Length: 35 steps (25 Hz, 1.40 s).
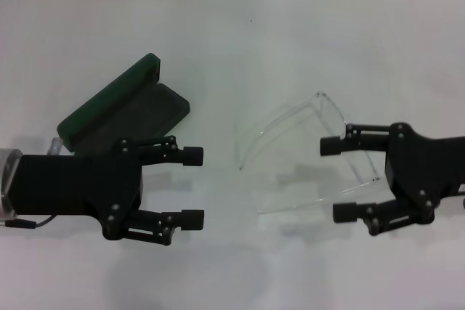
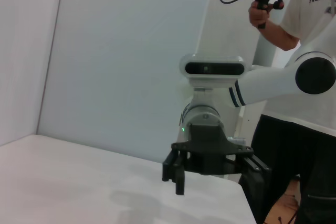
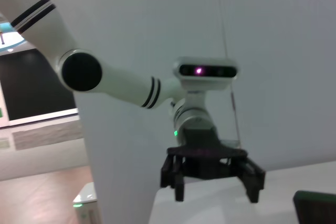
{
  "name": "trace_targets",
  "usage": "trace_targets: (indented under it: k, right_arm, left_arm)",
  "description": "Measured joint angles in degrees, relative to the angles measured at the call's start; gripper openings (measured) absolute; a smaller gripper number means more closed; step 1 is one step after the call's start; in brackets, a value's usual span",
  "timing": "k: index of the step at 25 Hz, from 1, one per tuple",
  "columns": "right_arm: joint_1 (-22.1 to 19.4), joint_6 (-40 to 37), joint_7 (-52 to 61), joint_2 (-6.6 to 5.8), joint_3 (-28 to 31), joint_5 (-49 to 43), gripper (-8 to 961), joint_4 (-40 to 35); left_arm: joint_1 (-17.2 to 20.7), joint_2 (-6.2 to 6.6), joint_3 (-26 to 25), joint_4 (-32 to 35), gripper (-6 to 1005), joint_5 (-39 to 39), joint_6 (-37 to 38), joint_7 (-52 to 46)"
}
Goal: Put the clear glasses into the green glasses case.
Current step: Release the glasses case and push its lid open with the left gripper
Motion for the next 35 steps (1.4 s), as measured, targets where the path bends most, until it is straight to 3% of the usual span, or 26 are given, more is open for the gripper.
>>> trace_targets:
  k: [18, 23, 27, 31, 35]
  right_arm:
    - [-0.79, 0.54, -0.52, 0.24, 3.29, -0.06, 811, -1.25]
    - [-0.88, 6.25, 1.49, 0.23, 3.28, -0.19, 794, -1.26]
    - [-0.92, 12.64, 6.03, -0.92, 3.28, -0.26, 781, -2.92]
    - [-1.49, 16.08, 10.41, -2.05, 4.95, -0.98, 768, -5.74]
    - [-1.53, 16.57, 21.34, -2.42, 13.07, -6.69, 755, -11.50]
  left_arm:
    - [1.27, -0.95, -3.57, 0.00, 864, -0.75, -0.88, 5.00]
    - [0.71, -1.53, -6.54, 1.47, 861, -1.81, -2.96, -3.98]
    - [0.38, -2.56, -11.86, 9.44, 856, -1.86, -6.29, -18.89]
    - [0.37, -3.19, -12.16, 21.39, 849, -0.61, -10.01, -29.52]
    - [-1.67, -3.92, -11.89, 33.22, 842, 10.23, -16.22, -41.62]
